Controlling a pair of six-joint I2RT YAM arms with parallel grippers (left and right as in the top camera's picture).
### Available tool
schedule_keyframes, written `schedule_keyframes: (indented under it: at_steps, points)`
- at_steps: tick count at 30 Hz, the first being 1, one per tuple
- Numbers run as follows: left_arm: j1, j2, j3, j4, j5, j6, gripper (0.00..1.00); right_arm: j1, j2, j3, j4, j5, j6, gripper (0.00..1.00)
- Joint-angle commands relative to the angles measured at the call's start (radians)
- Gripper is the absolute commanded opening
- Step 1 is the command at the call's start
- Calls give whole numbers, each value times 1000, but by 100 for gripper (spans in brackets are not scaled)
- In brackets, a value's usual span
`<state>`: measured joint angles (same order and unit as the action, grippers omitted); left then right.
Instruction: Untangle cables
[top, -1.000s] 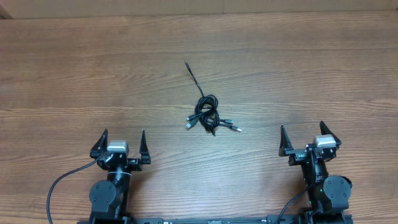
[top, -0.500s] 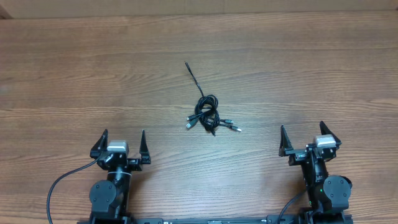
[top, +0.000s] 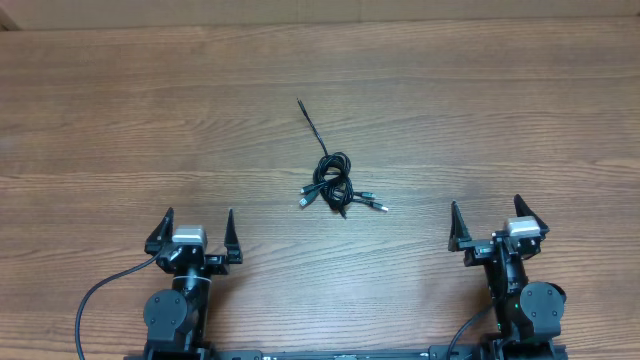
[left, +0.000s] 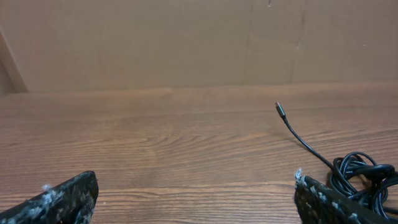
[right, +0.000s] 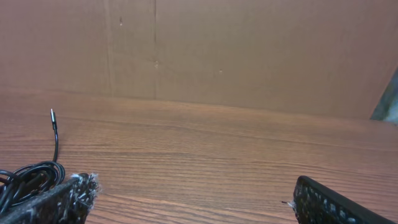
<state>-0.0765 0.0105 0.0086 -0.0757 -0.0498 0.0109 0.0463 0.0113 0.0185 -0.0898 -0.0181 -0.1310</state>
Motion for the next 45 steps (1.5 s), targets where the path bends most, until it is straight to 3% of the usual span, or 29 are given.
schedule_keyframes:
  at_steps: [1,8,14,26,37,45]
  points:
    - [4,-6,-3,0,-1,-16,100,-3,-5,-10,5,10,-1,100]
    - [4,25,19,-44,24,-44,100,-3,-5,-10,5,10,-1,100]
    - [4,116,145,-156,24,-35,100,-3,-5,-10,5,10,-1,100]
    - [4,504,458,-305,45,-2,100,-3,-5,-10,5,10,-1,100]
    - [4,902,892,-726,78,13,100,-3,-5,-10,5,10,-1,100]
    - [4,1054,966,-795,233,11,100,-3,-5,-10,5,10,-1,100]
